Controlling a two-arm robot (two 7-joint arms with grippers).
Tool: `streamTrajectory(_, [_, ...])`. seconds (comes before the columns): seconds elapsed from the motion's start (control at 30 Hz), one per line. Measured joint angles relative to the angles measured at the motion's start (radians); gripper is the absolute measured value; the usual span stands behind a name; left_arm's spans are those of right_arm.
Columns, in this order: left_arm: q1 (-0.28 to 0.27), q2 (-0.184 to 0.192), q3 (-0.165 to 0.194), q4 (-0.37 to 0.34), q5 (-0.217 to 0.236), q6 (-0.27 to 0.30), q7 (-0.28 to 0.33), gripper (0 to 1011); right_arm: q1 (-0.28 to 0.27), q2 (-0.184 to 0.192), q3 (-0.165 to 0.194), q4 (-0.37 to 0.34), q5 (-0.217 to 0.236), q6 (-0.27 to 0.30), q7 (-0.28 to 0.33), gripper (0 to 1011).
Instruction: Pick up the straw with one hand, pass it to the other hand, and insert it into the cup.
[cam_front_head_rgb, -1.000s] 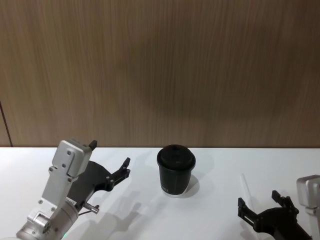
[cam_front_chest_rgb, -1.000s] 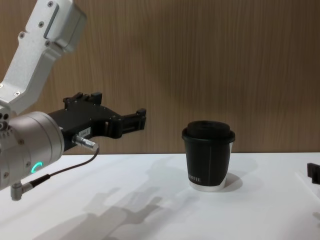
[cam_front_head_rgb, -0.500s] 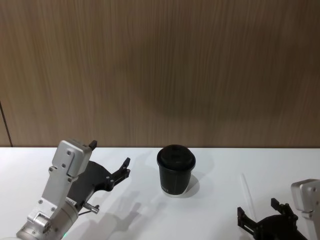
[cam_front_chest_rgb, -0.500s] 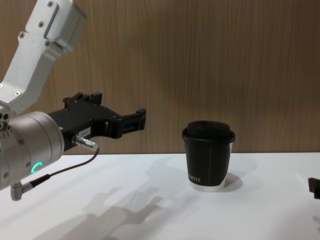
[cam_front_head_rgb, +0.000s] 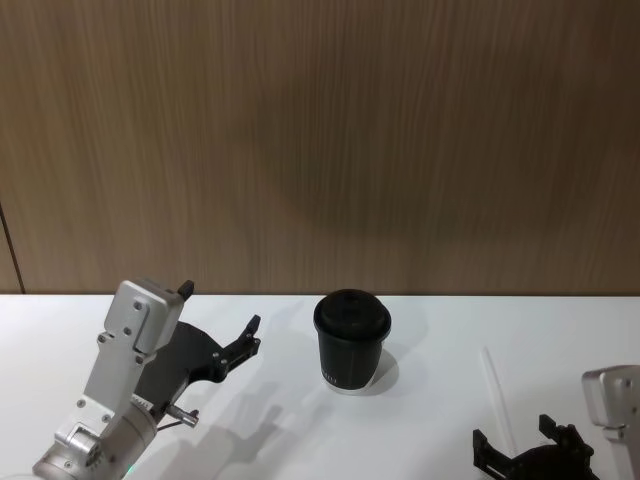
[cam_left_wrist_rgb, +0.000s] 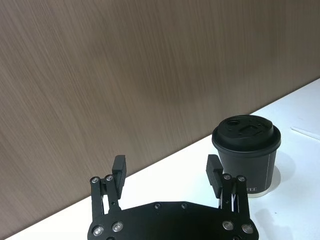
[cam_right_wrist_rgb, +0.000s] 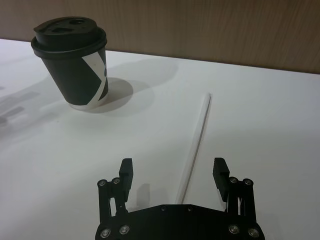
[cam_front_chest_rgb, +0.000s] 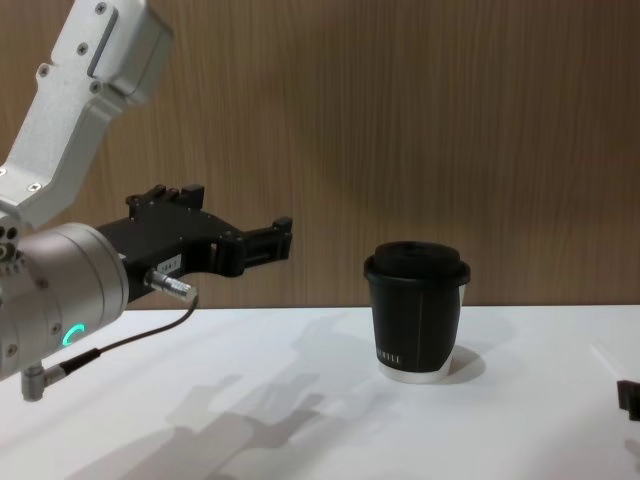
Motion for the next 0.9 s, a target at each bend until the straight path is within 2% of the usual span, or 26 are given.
streamTrajectory(0.37, [0.000, 0.000, 0.000, 0.000, 0.000, 0.000, 0.000, 1003, -0.012, -0.004, 0.008, -0.004, 0.011, 0.043, 0.016, 1001])
streamTrajectory(0.9, [0.000, 0.000, 0.000, 0.000, 0.000, 0.000, 0.000, 1003, -0.021, 0.004, 0.015, 0.007, 0.005, 0.062, 0.038, 1001])
